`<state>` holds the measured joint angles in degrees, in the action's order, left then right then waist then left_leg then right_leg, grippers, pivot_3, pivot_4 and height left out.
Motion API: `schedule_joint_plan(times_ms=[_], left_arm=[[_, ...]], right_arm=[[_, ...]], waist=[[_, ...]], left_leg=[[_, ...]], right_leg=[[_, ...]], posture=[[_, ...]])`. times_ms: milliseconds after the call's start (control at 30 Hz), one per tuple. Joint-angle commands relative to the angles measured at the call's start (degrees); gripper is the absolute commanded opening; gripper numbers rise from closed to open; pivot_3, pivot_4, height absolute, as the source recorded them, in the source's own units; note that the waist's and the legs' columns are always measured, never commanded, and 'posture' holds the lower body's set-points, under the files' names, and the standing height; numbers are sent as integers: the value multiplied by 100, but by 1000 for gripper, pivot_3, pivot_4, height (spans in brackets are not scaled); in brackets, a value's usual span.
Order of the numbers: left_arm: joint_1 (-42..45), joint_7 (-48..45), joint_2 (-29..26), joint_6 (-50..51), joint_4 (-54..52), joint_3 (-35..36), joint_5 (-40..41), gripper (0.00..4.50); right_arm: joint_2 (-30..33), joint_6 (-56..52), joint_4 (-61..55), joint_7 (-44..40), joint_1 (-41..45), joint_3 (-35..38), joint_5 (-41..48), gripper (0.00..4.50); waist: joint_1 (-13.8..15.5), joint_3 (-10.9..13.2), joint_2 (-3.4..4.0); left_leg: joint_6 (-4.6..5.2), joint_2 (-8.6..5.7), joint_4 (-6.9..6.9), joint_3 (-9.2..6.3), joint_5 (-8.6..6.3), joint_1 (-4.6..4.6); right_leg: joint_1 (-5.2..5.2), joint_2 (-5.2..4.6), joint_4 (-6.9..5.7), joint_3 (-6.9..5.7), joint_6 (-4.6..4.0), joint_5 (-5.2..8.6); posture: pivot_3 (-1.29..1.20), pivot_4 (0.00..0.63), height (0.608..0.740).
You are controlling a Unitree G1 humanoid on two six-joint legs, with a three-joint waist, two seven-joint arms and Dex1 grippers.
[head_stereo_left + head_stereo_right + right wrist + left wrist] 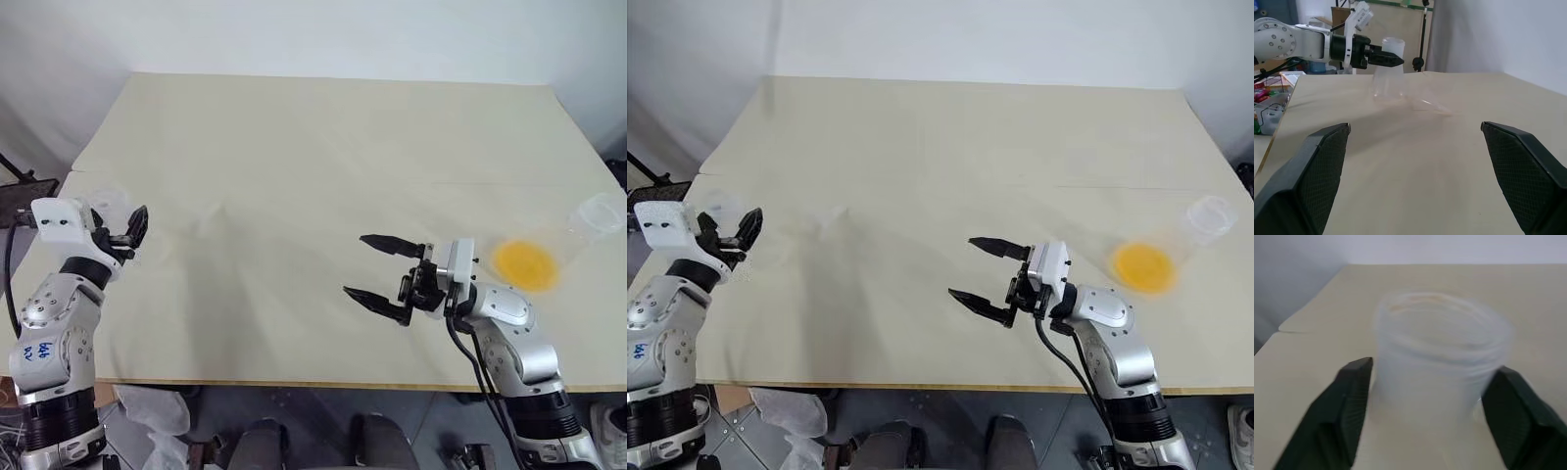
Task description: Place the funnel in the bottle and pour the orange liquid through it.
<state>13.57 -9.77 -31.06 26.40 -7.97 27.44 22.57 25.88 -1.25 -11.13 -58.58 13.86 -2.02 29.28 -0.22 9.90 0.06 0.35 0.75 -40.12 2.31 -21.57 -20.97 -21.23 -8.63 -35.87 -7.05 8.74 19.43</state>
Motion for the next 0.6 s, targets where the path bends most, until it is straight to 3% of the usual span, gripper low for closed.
schedule_joint_plan(times_ms=[33,167,333,467,600], left_arm=[[40,-44,-143,-13,-57,11,-117,2389],[161,-317,-83,-427,-47,87,48,2384],[591,-1448,-319,-831,-254,-167,511,2384],[1371,-2820,-667,-545,-192,-1011,903,2384],[2453,-4001,-313,-382,331,-2247,917,2384]], right_arm=[[-43,83,-213,45,-49,50,20,4500],[-40,117,-223,92,-70,90,-11,4500],[204,82,-480,235,-323,446,18,4500],[652,4,-783,370,-952,1155,91,4500],[955,126,-811,446,-1758,1999,84,4500]], waist=[[-1,0,0],[2,0,0],[25,2,-4],[60,2,-5],[147,2,-4]], left_leg=[[0,0,0,0,0,0],[0,0,0,0,0,-1],[0,-2,-3,-3,0,-8],[0,-9,-2,-7,0,-15],[0,-10,-2,23,0,-13]], right_leg=[[0,0,0,0,0,0],[0,-1,0,1,0,0],[-2,-2,1,-2,0,0],[-2,-4,0,-5,0,0],[3,-2,1,-11,0,0]], posture=[[0,150,740],[0,150,740],[0,150,740],[0,150,740],[0,150,740]])
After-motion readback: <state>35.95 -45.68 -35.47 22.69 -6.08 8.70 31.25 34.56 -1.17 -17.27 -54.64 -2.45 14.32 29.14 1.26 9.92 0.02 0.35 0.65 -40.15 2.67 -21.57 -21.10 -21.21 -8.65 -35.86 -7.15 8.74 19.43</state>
